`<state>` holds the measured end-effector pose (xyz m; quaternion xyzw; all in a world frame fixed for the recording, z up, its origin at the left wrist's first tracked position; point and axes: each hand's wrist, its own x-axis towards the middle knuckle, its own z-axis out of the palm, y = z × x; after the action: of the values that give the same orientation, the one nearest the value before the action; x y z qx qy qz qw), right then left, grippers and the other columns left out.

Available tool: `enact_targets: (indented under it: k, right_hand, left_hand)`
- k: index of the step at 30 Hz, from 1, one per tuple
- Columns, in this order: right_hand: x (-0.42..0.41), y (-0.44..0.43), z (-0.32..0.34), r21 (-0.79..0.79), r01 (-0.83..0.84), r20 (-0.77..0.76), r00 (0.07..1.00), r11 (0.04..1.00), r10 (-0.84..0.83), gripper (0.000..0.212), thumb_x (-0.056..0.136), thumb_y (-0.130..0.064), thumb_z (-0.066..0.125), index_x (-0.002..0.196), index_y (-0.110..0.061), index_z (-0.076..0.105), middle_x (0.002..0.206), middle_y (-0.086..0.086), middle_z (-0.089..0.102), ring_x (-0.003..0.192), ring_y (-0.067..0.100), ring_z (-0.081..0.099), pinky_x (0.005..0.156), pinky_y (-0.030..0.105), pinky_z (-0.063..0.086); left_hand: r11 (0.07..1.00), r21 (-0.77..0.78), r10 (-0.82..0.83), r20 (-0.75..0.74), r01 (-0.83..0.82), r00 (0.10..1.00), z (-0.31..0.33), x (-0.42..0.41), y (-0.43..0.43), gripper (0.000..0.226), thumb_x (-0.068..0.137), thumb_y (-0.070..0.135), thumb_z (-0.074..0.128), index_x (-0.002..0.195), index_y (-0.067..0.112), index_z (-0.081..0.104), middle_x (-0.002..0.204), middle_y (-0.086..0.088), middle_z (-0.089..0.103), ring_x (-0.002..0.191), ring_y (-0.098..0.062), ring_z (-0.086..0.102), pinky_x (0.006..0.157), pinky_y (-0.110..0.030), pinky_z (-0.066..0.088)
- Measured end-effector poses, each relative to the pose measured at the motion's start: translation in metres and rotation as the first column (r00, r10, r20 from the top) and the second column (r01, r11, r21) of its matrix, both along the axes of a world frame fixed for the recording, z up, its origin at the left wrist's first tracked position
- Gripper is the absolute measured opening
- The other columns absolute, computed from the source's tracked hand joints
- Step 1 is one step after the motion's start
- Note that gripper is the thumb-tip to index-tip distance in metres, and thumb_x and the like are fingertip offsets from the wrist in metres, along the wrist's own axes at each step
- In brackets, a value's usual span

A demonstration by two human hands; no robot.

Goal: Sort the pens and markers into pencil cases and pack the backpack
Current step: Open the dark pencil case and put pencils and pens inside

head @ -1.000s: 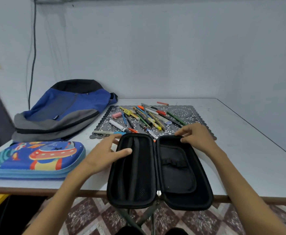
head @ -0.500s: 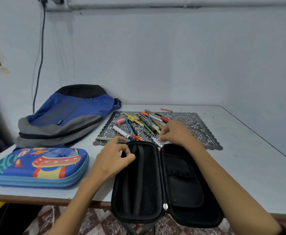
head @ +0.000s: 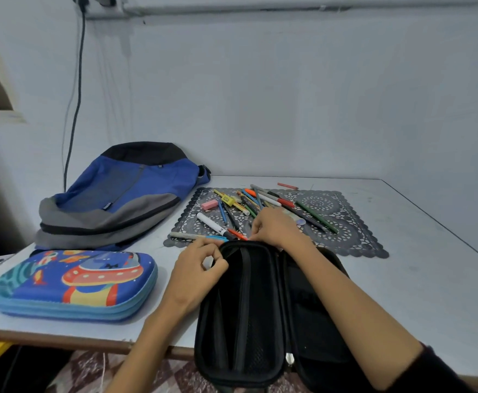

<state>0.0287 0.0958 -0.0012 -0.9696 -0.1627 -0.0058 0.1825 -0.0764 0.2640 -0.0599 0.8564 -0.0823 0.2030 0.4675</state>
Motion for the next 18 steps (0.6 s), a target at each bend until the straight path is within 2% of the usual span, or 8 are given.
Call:
enact_targets:
  k: [4,6,8,11,13,16,18]
  right_hand:
    - [0.005,0.008,-0.003,-0.057,0.064,0.075,0.995,0.996,-0.06,0.009,0.08,-0.017,0.072,0.087,-0.011,0.073,0.095,0.006,0.071,0.089,0.024,0.066,0.079,0.036,0.055]
    - [0.004,0.012,0.0,-0.092,0.094,0.134,0.988,0.991,-0.081,0.015,0.081,-0.019,0.074,0.094,-0.012,0.071,0.099,0.005,0.07,0.093,0.025,0.065,0.078,0.032,0.052]
    - [0.001,0.017,0.004,-0.047,0.079,0.163,0.984,0.996,-0.07,0.015,0.085,-0.022,0.071,0.096,-0.013,0.072,0.099,0.005,0.07,0.095,0.023,0.065,0.074,0.03,0.047]
    - [-0.003,0.03,0.008,0.072,0.011,0.075,0.997,0.997,-0.016,0.027,0.084,-0.035,0.071,0.093,-0.01,0.075,0.081,0.002,0.067,0.076,0.017,0.061,0.059,0.025,0.04]
    - [-0.002,0.04,0.006,0.028,-0.004,-0.002,1.0,1.0,0.004,0.033,0.078,-0.04,0.076,0.087,-0.008,0.072,0.079,0.001,0.066,0.074,0.019,0.061,0.059,0.027,0.041]
    - [0.002,0.043,0.004,0.026,0.04,-0.042,0.998,0.999,-0.039,0.029,0.073,-0.032,0.079,0.075,-0.01,0.06,0.075,0.002,0.061,0.074,0.021,0.059,0.061,0.03,0.043]
    - [0.002,0.038,0.008,0.122,0.054,-0.028,0.998,0.991,-0.051,0.021,0.073,-0.024,0.078,0.079,-0.008,0.067,0.074,0.002,0.065,0.069,0.018,0.06,0.059,0.03,0.047]
  left_hand:
    - [1.0,0.014,0.006,0.023,-0.006,1.0,0.0,0.0,0.001,0.02,0.063,0.046,0.048,0.062,0.028,0.055,0.105,0.016,0.064,0.097,0.001,0.057,0.074,-0.027,0.037]
    - [1.0,0.015,0.005,0.022,-0.005,1.0,-0.001,0.001,0.001,0.021,0.063,0.046,0.048,0.063,0.026,0.054,0.105,0.016,0.064,0.097,0.002,0.057,0.074,-0.027,0.037]
    - [1.0,0.021,0.006,0.021,-0.006,1.0,-0.002,0.002,0.002,0.022,0.064,0.045,0.048,0.063,0.024,0.054,0.106,0.018,0.064,0.098,0.001,0.057,0.073,-0.027,0.037]
    - [1.0,0.019,0.013,0.037,-0.014,0.999,-0.003,0.003,0.003,0.023,0.064,0.044,0.048,0.059,0.022,0.052,0.104,0.016,0.064,0.097,0.0,0.058,0.072,-0.028,0.037]
    - [1.0,0.019,0.015,0.048,-0.016,0.999,-0.003,0.003,0.003,0.023,0.064,0.044,0.048,0.057,0.023,0.051,0.101,0.013,0.065,0.093,-0.004,0.059,0.071,-0.029,0.038]
    - [1.0,0.022,0.012,0.06,-0.014,0.998,-0.003,0.002,0.003,0.022,0.064,0.044,0.047,0.058,0.023,0.049,0.098,0.009,0.067,0.091,-0.008,0.059,0.07,-0.03,0.038]
    - [1.0,0.024,0.012,0.052,-0.014,0.999,-0.002,0.001,0.003,0.023,0.065,0.045,0.047,0.058,0.023,0.049,0.099,0.009,0.067,0.087,-0.005,0.058,0.069,-0.028,0.037]
